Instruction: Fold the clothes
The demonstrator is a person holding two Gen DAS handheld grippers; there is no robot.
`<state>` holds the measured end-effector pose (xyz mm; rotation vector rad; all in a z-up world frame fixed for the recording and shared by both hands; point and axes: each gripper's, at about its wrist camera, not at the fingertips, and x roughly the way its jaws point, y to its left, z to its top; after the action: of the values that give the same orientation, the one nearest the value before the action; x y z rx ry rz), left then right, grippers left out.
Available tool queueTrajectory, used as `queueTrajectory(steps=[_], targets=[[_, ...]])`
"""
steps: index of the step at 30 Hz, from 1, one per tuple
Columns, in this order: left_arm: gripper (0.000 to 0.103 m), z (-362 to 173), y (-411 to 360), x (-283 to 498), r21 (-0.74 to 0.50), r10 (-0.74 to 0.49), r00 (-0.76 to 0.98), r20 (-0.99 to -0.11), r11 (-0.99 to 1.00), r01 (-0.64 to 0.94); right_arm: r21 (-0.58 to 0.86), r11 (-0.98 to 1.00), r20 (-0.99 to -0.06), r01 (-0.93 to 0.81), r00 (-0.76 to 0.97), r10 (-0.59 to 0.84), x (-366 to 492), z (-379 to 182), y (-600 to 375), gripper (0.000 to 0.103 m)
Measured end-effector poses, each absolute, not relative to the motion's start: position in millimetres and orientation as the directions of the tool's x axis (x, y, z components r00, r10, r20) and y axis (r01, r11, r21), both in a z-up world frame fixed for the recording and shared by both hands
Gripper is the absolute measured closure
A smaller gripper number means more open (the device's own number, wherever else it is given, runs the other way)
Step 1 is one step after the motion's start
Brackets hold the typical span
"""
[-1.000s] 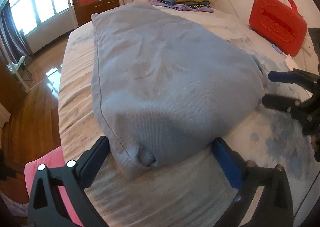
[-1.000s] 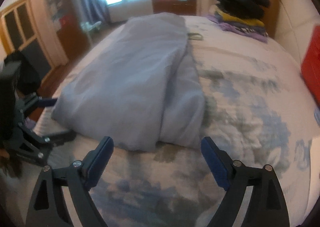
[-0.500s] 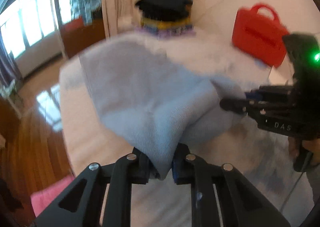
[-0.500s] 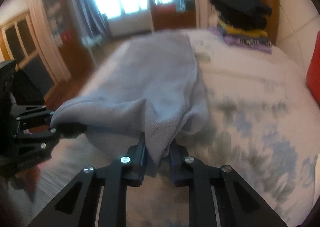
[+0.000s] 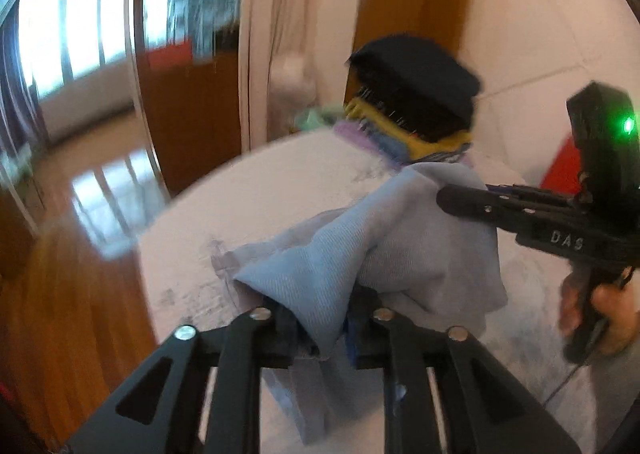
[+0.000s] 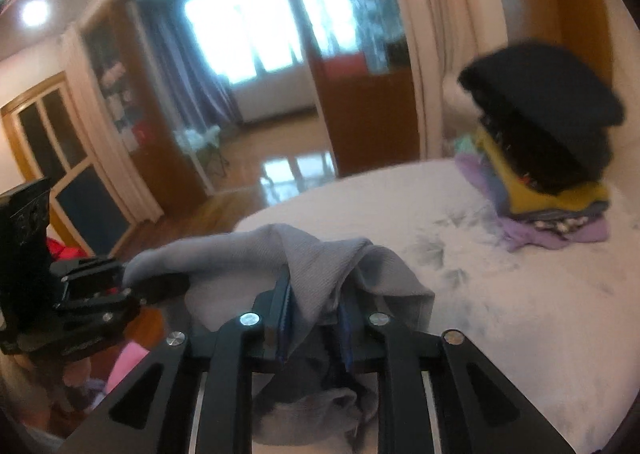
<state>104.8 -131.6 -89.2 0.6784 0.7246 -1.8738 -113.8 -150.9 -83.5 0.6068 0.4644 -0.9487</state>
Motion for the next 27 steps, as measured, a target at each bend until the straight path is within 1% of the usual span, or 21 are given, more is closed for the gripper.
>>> queueTrajectory(steps=[1,2,3,4,6,7,9,11,14,15,16,17,18,19,20,21,22,24,25,26,27], targets=[[0.051,-97,-151,110,-0.226,-0.557,-0.384,-0.736,-0.333,0.916,0.292,0.422,-0.628,0.858,0.505,-0.592,-110,-93,-174,0.058],[0.029,-99,-161,115,-0.236,-0.560,-0.381,-0.735,-0.316,0.919,0.297,0.402,-0.637,0.866,0.494,-0.592,-109,-99,-186,0.051],[0.021,-97,-166,119,-0.225,-0.586,-0.367,-0.723,-0.303,0.926,0.292,0.376,-0.645,0.880,0.471,-0.602,-111,-104,-197,0.047],[0.015,-94,-171,124,-0.212,-0.612,-0.352,-0.708,-0.291,0.933,0.304,0.347,-0.638,0.887,0.461,-0.617,-117,-105,-204,0.046],[0.015,-89,-175,131,-0.213,-0.623,-0.346,-0.701,-0.280,0.936,0.333,0.291,-0.622,0.897,0.441,-0.647,-132,-105,-216,0.043],[0.015,-88,-173,133,-0.201,-0.623,-0.326,-0.711,-0.265,0.943,0.365,0.275,-0.605,0.890,0.451,-0.657,-142,-104,-213,0.040],[0.015,-95,-165,131,-0.155,-0.623,-0.280,-0.730,-0.248,0.956,0.422,0.244,-0.573,0.873,0.466,-0.674,-162,-102,-206,0.039],[0.015,-112,-148,124,-0.112,-0.622,-0.236,-0.747,-0.232,0.966,0.399,0.234,-0.606,0.887,0.446,-0.659,-163,-105,-195,0.039],[0.015,-135,-122,110,-0.124,-0.590,-0.248,-0.768,-0.244,0.962,0.375,0.231,-0.657,0.898,0.433,-0.617,-160,-119,-168,0.039],[0.016,-142,-115,106,-0.147,-0.574,-0.269,-0.774,-0.251,0.957,0.373,0.242,-0.663,0.896,0.440,-0.606,-158,-124,-158,0.042],[0.026,-148,-110,102,-0.171,-0.556,-0.294,-0.778,-0.262,0.950,0.372,0.252,-0.669,0.893,0.446,-0.594,-156,-129,-148,0.045],[0.039,-152,-106,98,-0.183,-0.539,-0.309,-0.784,-0.275,0.944,0.371,0.260,-0.672,0.891,0.451,-0.586,-152,-131,-141,0.061],[0.043,-157,-102,94,-0.182,-0.519,-0.315,-0.795,-0.292,0.939,0.371,0.270,-0.676,0.889,0.458,-0.577,-148,-133,-134,0.078],[0.054,-162,-99,89,-0.180,-0.498,-0.320,-0.806,-0.309,0.934,0.375,0.290,-0.683,0.881,0.474,-0.556,-141,-137,-131,0.086],[0.061,-167,-96,85,-0.179,-0.477,-0.325,-0.817,-0.326,0.928,0.379,0.309,-0.689,0.872,0.489,-0.535,-134,-141,-129,0.087],[0.062,-172,-93,80,-0.177,-0.456,-0.329,-0.827,-0.344,0.922,0.380,0.326,-0.698,0.866,0.500,-0.513,-128,-145,-126,0.087],[0.062,-174,-89,81,-0.186,-0.444,-0.338,-0.830,-0.351,0.918,0.356,0.330,-0.725,0.874,0.482,-0.493,-120,-153,-128,0.087],[0.062,-175,-81,89,-0.208,-0.442,-0.360,-0.822,-0.356,0.911,0.334,0.323,-0.733,0.886,0.459,-0.501,-121,-157,-121,0.087],[0.058,-175,-77,93,-0.204,-0.455,-0.353,-0.817,-0.345,0.916,0.323,0.319,-0.738,0.891,0.448,-0.505,-121,-159,-118,0.086],[0.041,-175,-72,97,-0.198,-0.468,-0.345,-0.814,-0.334,0.921,0.313,0.315,-0.740,0.896,0.438,-0.510,-122,-161,-115,0.083],[0.033,-176,-68,101,-0.193,-0.481,-0.336,-0.810,-0.323,0.927,0.311,0.314,-0.731,0.897,0.437,-0.525,-126,-158,-108,0.071]])
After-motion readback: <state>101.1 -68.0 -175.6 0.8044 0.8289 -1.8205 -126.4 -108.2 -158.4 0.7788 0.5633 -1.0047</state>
